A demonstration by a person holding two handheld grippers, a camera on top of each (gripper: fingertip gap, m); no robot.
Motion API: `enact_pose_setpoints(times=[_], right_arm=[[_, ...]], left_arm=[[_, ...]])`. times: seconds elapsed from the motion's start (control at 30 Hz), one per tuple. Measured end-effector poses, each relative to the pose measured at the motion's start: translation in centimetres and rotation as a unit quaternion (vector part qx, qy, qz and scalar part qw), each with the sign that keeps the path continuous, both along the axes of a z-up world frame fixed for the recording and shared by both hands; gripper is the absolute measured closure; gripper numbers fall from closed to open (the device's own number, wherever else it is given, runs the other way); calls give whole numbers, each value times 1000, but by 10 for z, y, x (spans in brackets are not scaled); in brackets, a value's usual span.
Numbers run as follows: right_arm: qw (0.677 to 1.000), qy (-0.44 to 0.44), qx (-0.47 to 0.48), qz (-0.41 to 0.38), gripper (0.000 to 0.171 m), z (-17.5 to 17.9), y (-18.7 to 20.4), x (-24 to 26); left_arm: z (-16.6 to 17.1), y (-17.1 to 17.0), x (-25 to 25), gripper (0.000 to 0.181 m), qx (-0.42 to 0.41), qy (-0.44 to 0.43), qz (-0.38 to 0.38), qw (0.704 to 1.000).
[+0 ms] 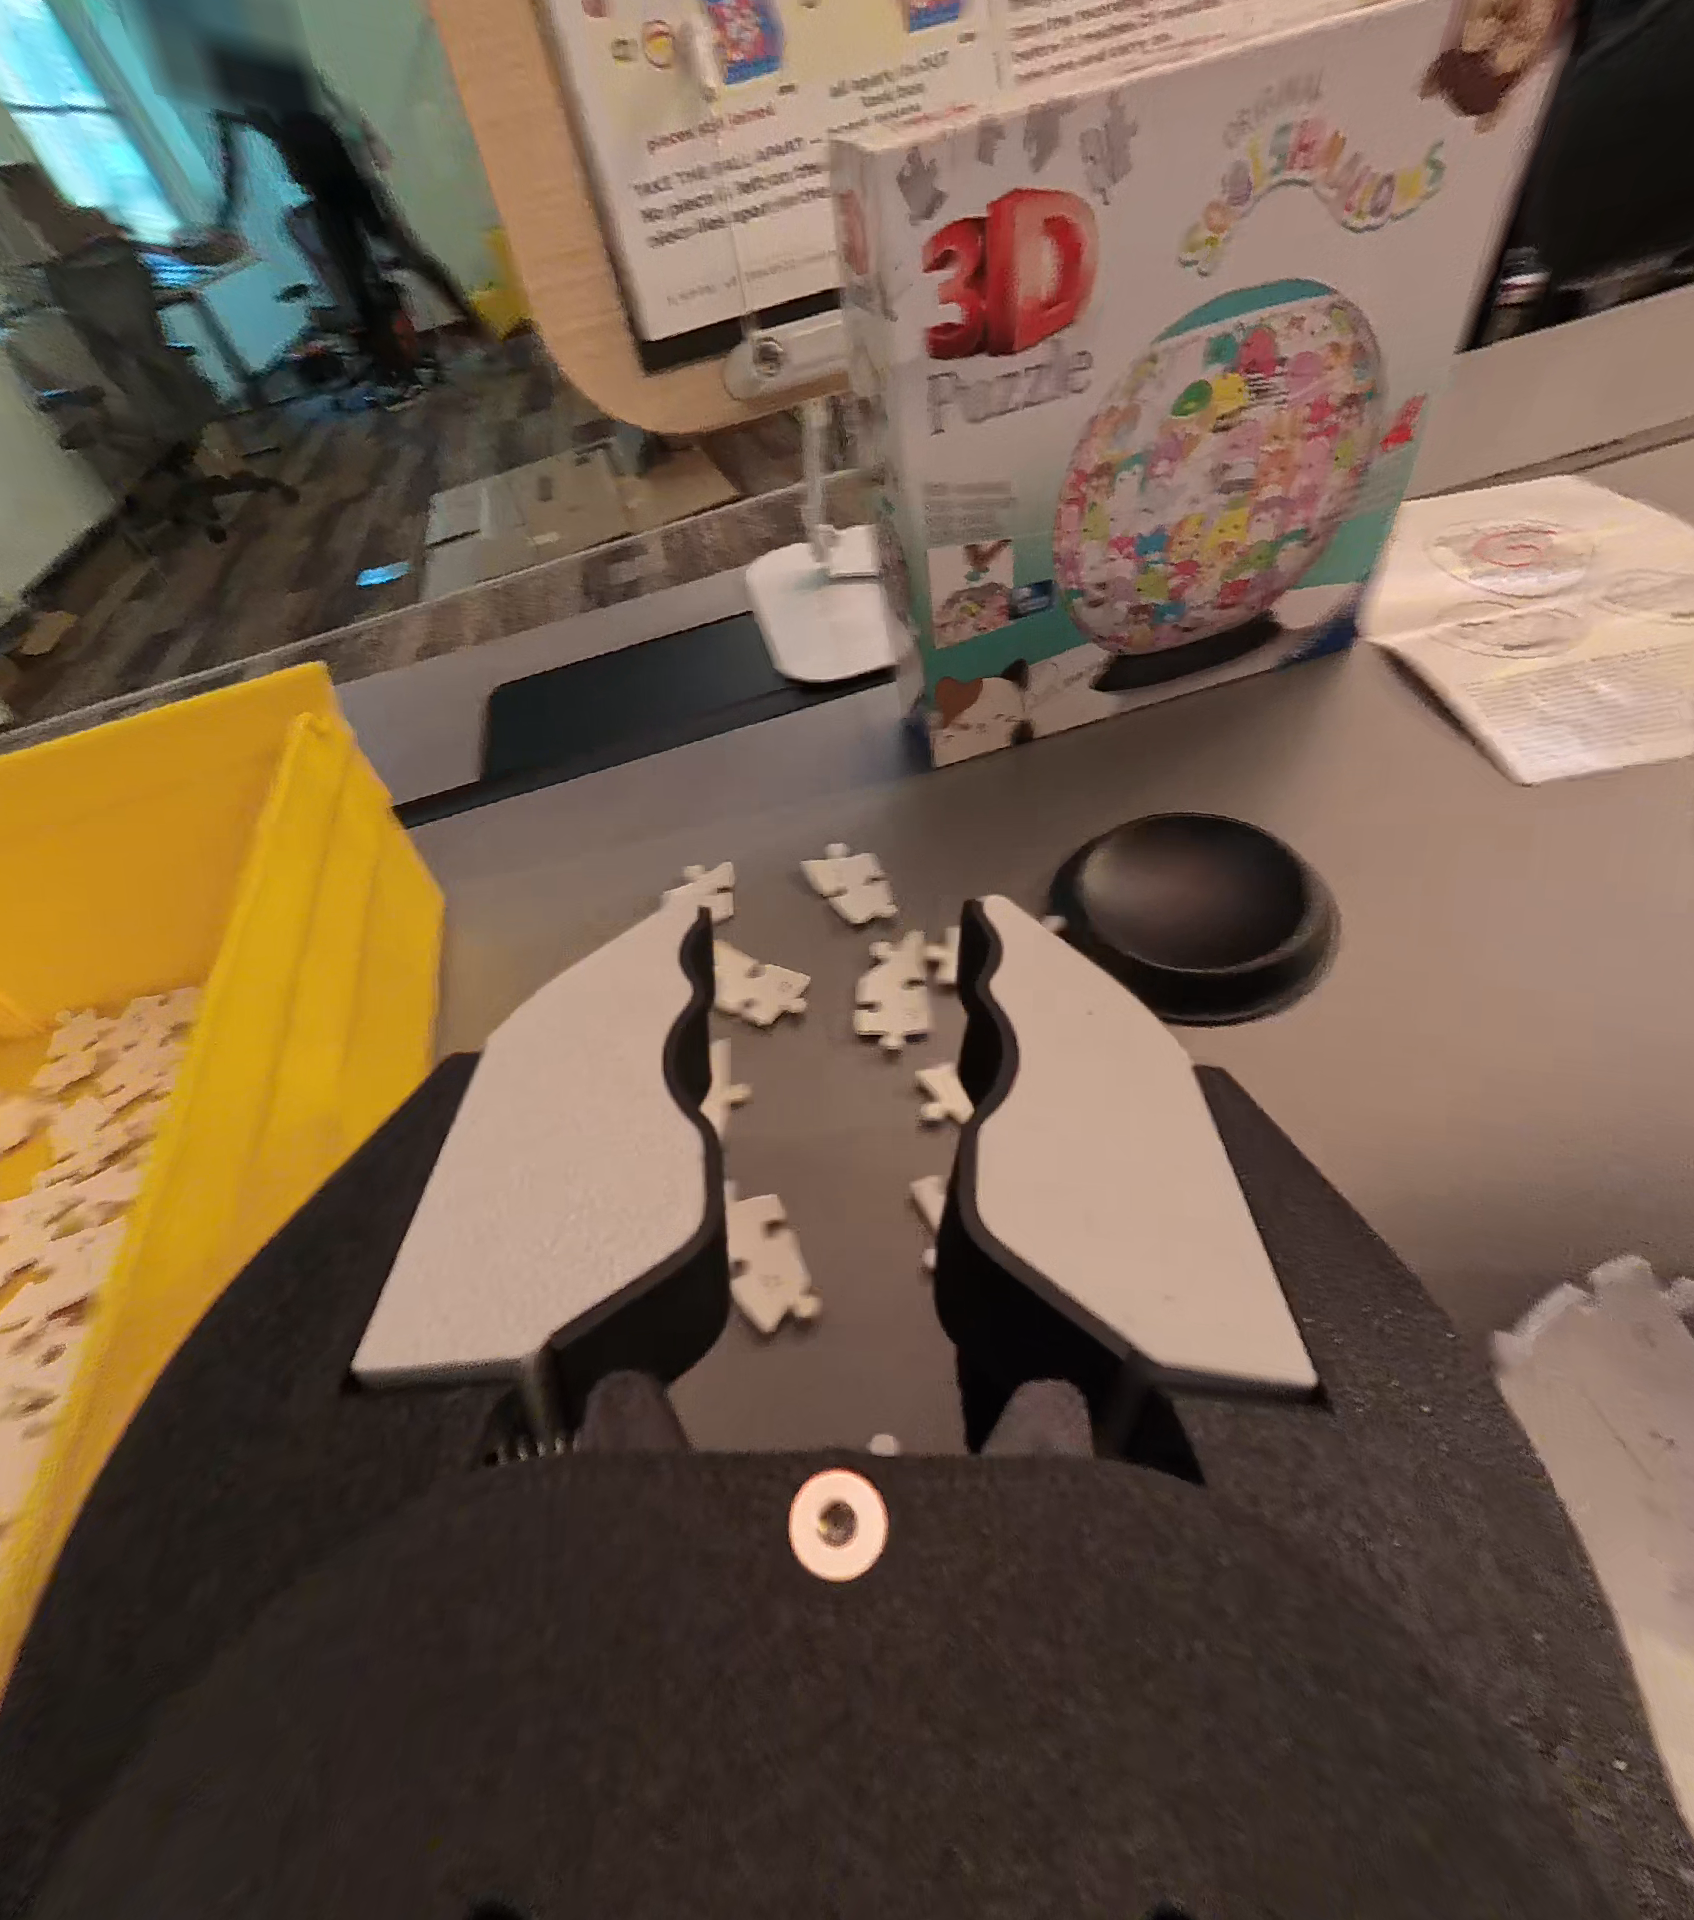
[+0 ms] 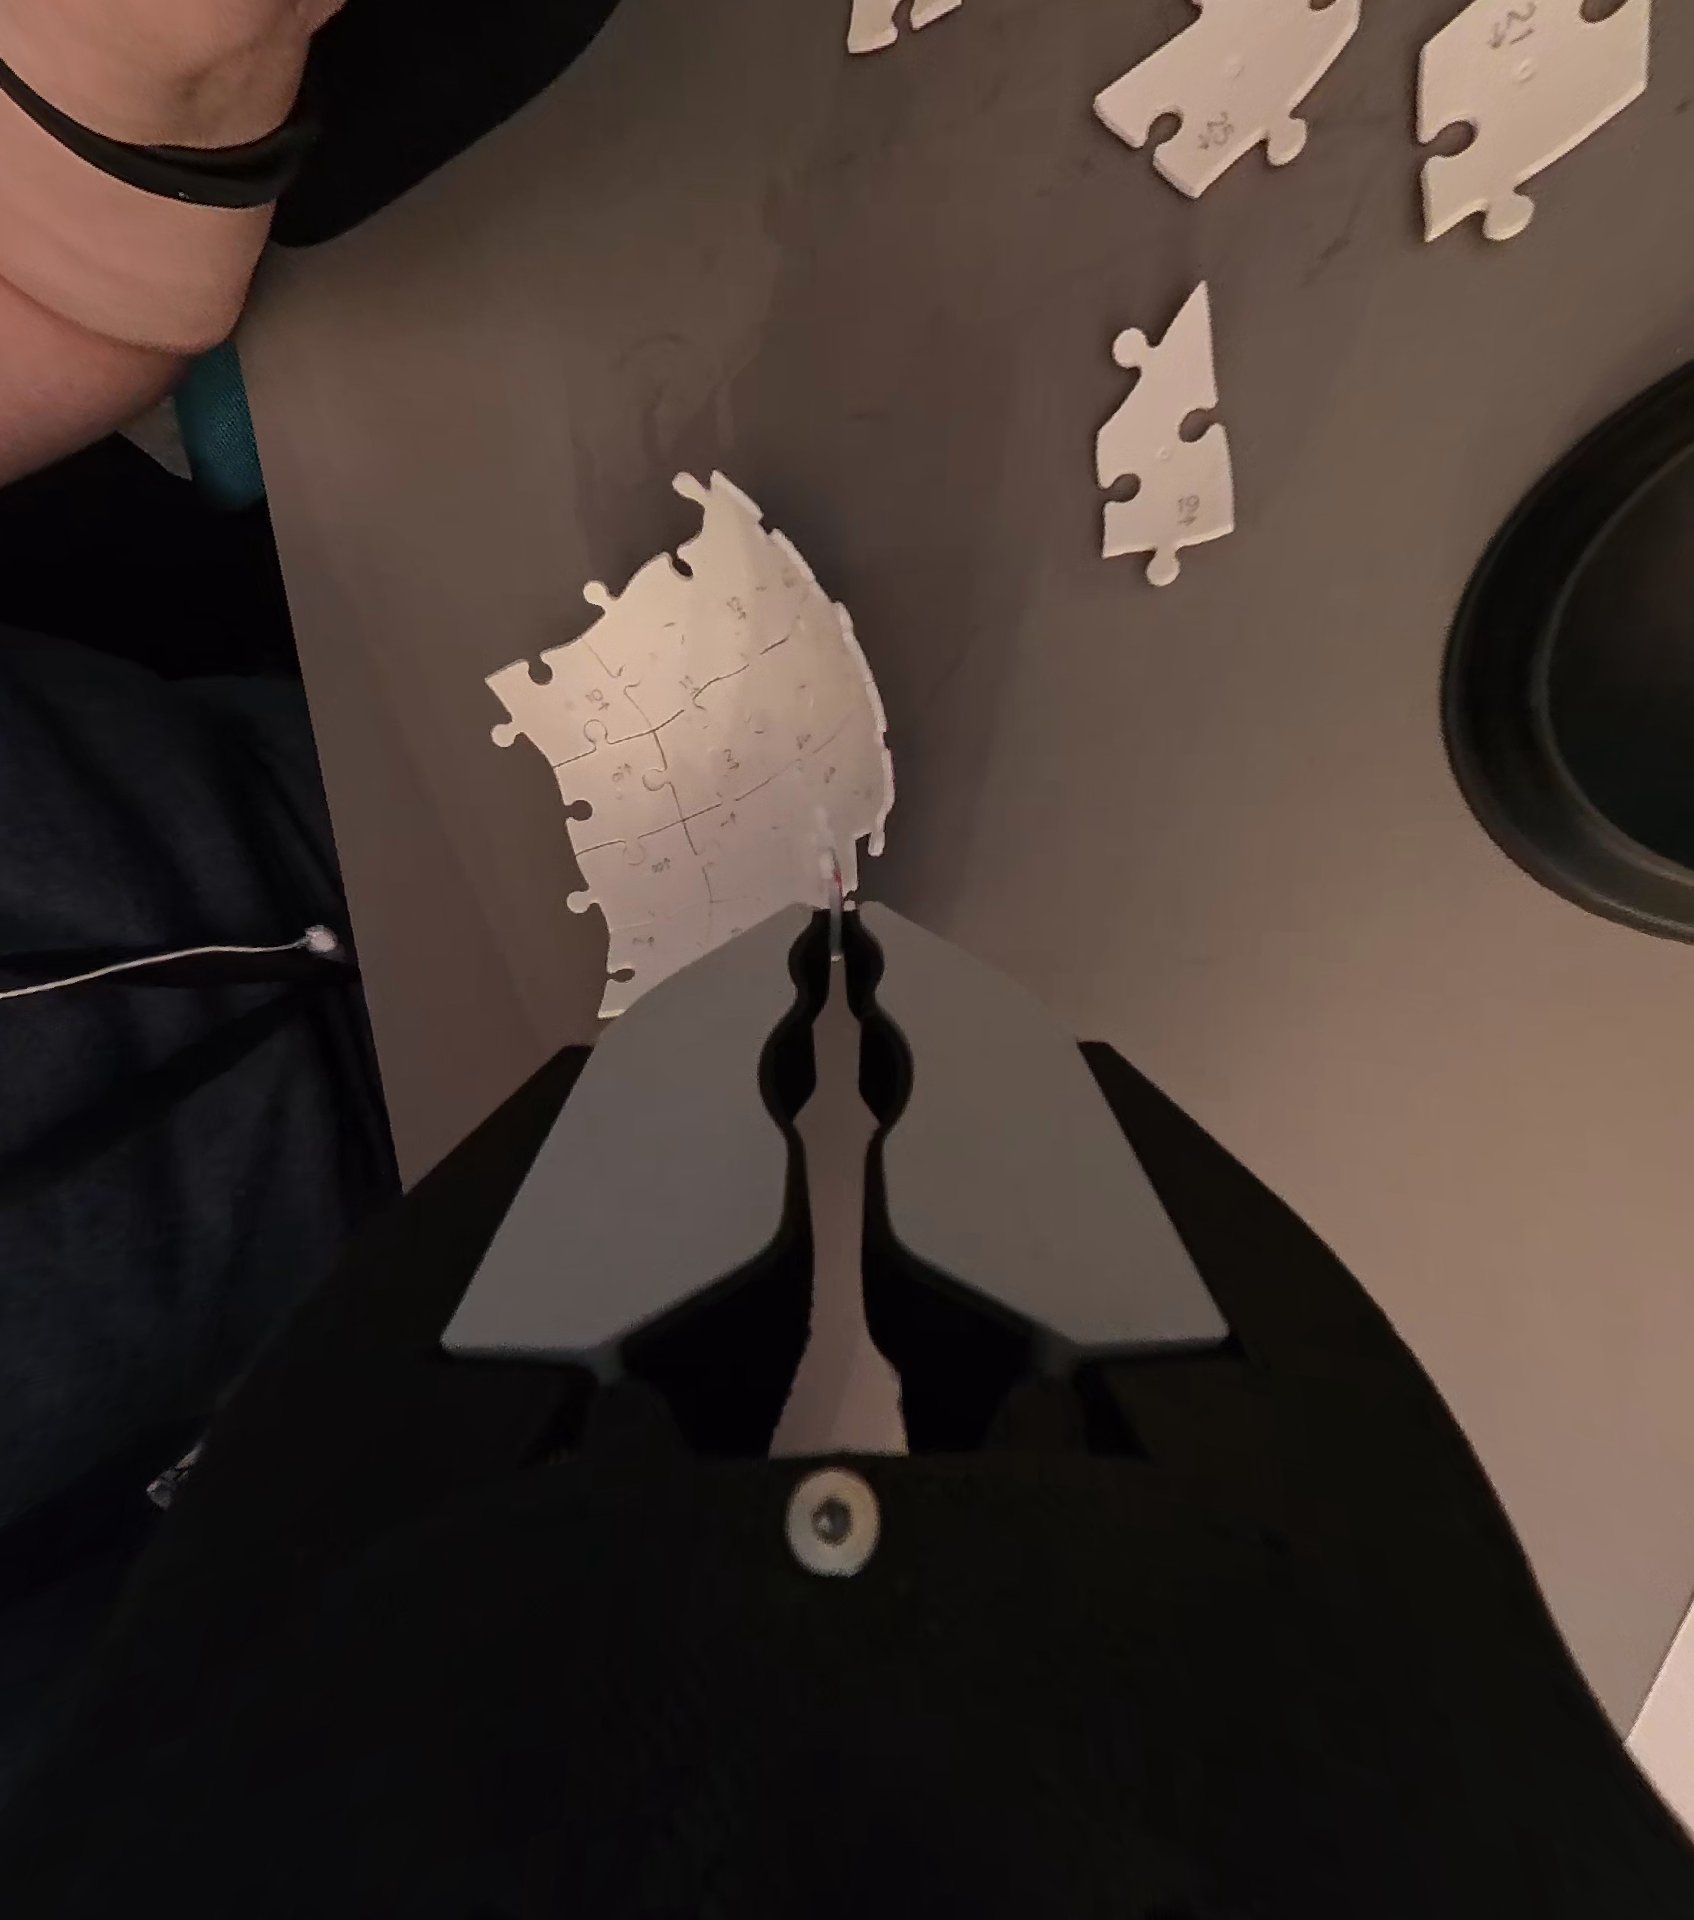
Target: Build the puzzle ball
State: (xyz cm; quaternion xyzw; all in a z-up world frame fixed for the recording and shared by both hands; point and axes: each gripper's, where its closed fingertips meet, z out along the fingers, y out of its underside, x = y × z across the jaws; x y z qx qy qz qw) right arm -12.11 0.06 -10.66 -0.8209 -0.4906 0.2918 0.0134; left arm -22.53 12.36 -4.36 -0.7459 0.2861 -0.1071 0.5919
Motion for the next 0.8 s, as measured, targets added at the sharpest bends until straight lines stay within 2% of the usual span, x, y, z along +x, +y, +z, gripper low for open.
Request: enact_pose_setpoints(times=[0.1,0.23,0.4,0.47,0.67,0.8], right_arm=[[1000,23,3,-3,168,5,1,-4],[998,59,6,-19,168,11,2,-8],[998,43,34,-11,168,3,2,-3],[998,50,19,-25,168,1,1,-2],[999,33,1,-38,168,-10,-1,1],[998,41,0,-46,168,-7,-1,0]], left_arm=[[-3,-19,29,136,-71,-66,-119,988],[-1,-45,54,136,-157,-137,-264,942],[-15,-66,78,122,-273,-130,-380,874],[-15,-72,86,122,-290,-137,-405,856],[-39,-89,94,123,-315,-43,-448,836],[-44,-95,97,127,-316,-31,-458,831]])
